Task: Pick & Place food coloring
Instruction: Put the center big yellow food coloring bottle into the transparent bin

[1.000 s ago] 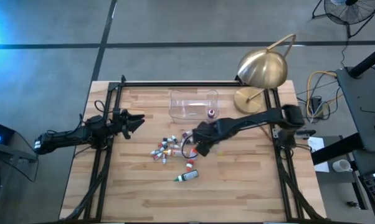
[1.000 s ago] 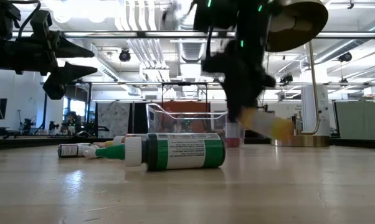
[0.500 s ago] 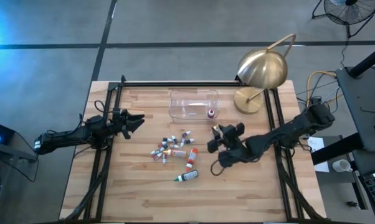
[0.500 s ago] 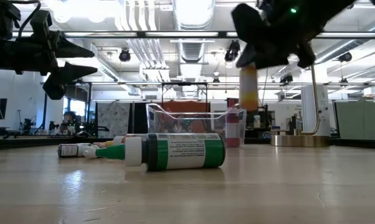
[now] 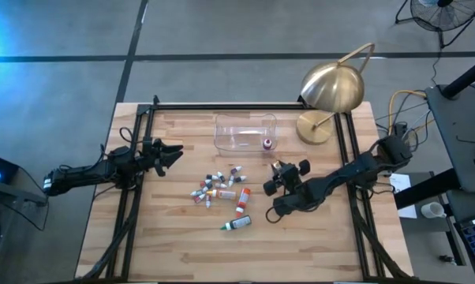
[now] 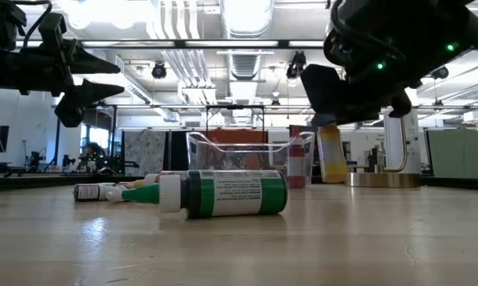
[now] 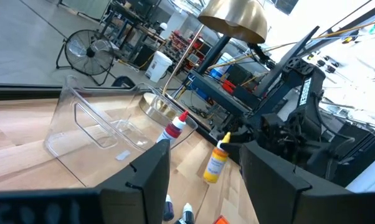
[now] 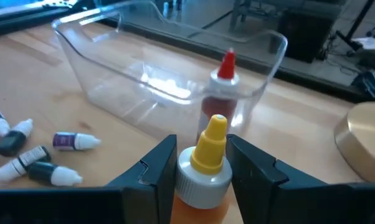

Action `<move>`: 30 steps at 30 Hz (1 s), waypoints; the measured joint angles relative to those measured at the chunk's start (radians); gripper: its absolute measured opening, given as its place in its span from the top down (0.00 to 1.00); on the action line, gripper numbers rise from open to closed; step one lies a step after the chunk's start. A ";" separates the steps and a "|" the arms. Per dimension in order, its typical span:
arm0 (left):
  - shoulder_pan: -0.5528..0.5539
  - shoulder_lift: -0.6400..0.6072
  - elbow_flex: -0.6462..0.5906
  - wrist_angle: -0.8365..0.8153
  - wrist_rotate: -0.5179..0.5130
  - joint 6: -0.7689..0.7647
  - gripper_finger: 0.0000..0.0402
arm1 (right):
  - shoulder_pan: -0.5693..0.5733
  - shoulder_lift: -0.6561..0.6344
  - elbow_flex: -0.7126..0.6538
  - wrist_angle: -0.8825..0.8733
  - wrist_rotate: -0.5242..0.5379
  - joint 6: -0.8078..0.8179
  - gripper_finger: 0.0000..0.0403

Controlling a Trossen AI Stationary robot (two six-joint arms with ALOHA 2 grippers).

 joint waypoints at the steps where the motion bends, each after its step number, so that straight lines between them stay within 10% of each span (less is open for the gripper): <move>1: 0.000 0.000 0.000 0.000 0.000 0.000 0.58 | 0.001 0.008 -0.002 -0.001 0.000 0.016 0.70; 30: 0.000 0.000 0.000 0.000 0.000 0.000 0.58 | 0.001 -0.016 -0.004 -0.012 -0.130 -0.040 0.40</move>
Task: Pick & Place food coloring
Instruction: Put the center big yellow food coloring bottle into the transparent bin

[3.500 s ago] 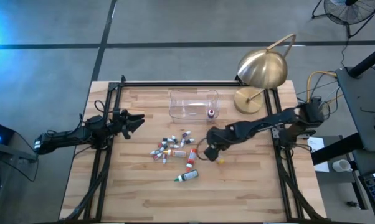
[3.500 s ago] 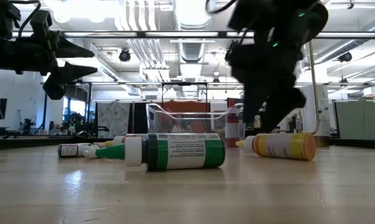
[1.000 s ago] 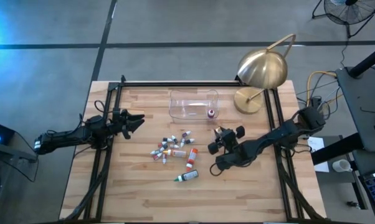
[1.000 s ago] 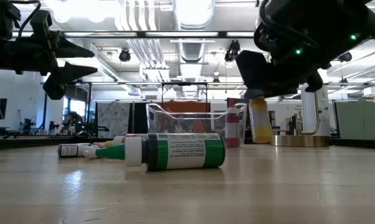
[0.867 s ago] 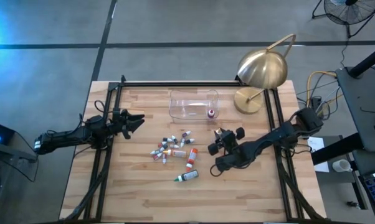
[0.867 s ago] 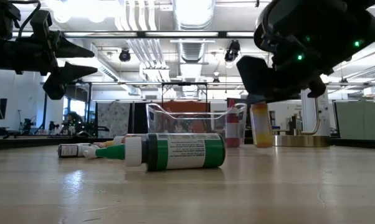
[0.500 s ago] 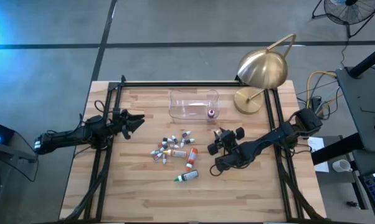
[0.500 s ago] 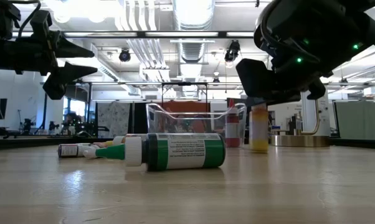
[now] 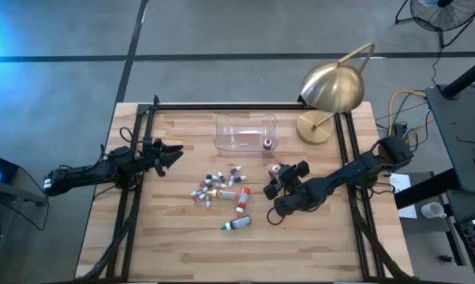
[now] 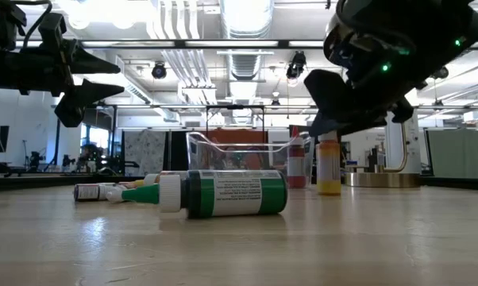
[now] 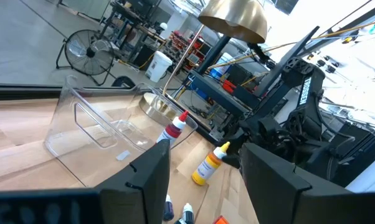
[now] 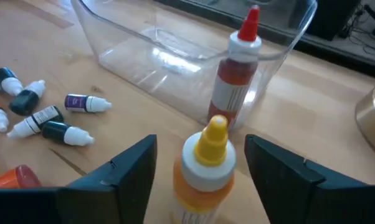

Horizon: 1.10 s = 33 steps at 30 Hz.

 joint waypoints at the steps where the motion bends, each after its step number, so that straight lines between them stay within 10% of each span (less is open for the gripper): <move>1: 0.000 0.000 0.000 0.000 0.000 0.000 0.58 | 0.000 -0.011 0.000 -0.001 0.000 -0.020 0.39; 7: 0.000 0.000 0.000 0.000 0.000 0.000 0.58 | -0.016 -0.117 0.001 -0.025 -0.083 -0.041 0.32; 20: 0.000 0.000 0.000 0.000 0.000 0.000 0.58 | -0.286 -0.310 0.000 -0.128 -0.832 0.049 0.26; 33: 0.000 0.000 0.000 0.000 0.000 0.000 0.58 | -0.305 -0.108 0.302 -0.447 -0.823 -0.064 0.28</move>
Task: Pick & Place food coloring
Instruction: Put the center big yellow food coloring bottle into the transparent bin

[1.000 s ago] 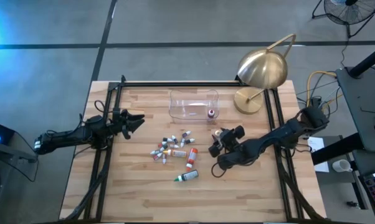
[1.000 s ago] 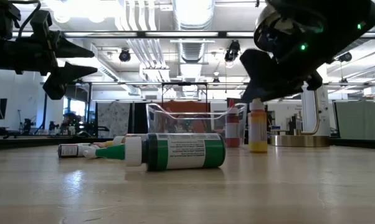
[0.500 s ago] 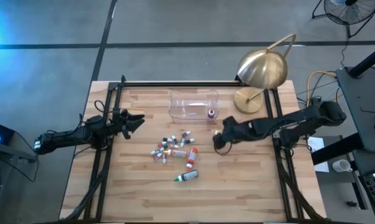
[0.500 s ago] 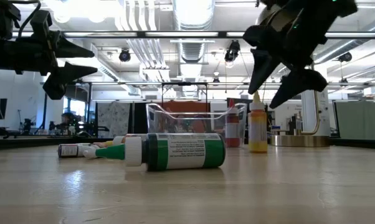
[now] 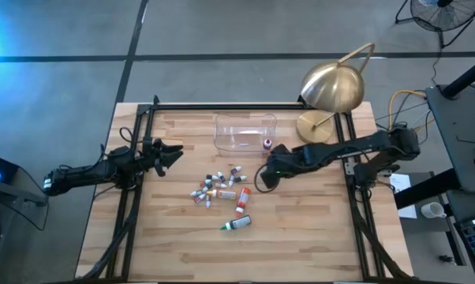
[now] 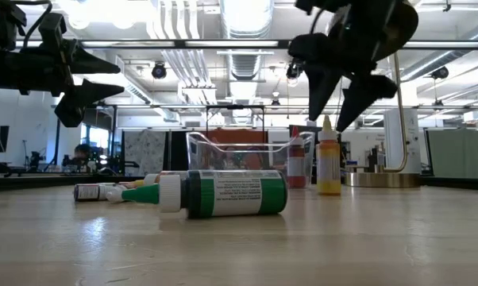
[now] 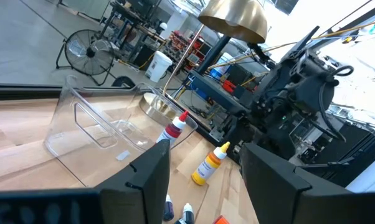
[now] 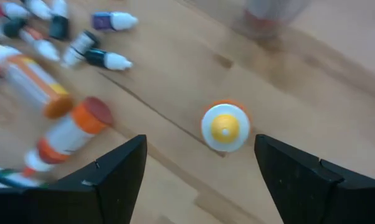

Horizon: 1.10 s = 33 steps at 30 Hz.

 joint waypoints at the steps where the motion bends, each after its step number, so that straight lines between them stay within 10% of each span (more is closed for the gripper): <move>1: 0.000 0.000 0.000 0.000 0.000 0.000 0.58 | -0.007 0.022 0.032 -0.038 0.000 -0.016 0.28; 15: 0.000 0.000 0.000 0.000 0.000 0.000 0.58 | -0.065 0.159 0.148 -0.135 -0.119 -0.157 0.30; 33: 0.000 0.000 0.000 0.000 0.000 0.000 0.58 | -0.066 0.158 0.151 -0.197 -0.039 -0.137 0.60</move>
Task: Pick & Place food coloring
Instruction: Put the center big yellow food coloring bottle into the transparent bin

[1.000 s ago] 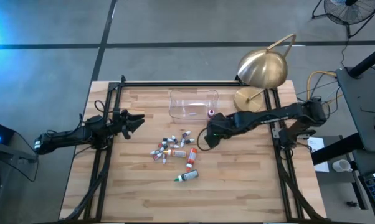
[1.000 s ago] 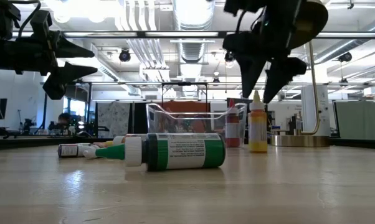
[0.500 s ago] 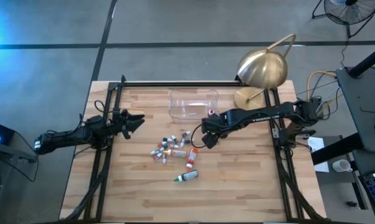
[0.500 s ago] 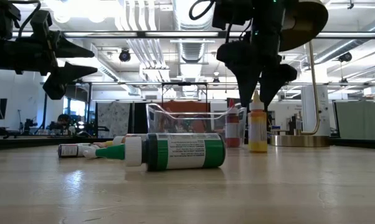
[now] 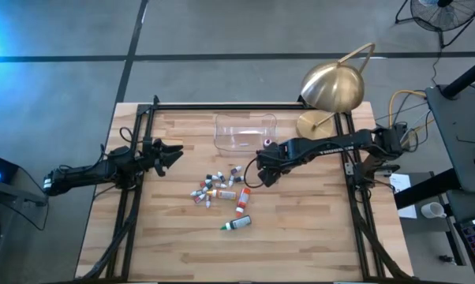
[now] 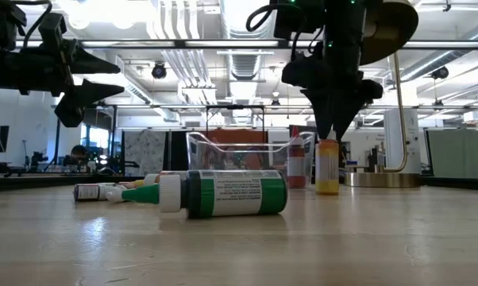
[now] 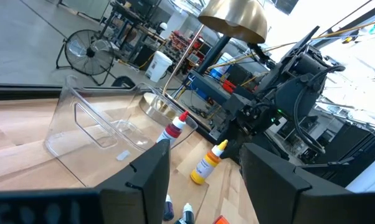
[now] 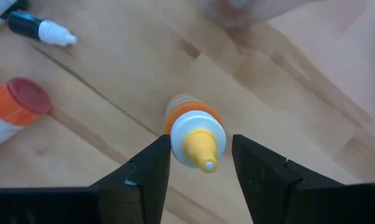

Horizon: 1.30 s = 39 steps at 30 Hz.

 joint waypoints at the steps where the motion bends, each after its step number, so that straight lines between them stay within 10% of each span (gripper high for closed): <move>1: 0.000 0.000 0.000 0.000 0.000 0.000 0.58 | 0.000 0.000 0.001 0.000 0.005 0.001 0.59; 26: 0.000 0.000 0.000 0.000 0.000 0.000 0.58 | -0.002 -0.005 0.010 0.009 -0.011 -0.036 0.73; 39: 0.000 0.000 0.000 0.000 0.000 0.000 0.58 | 0.020 -0.032 0.475 -0.192 0.271 -0.167 0.74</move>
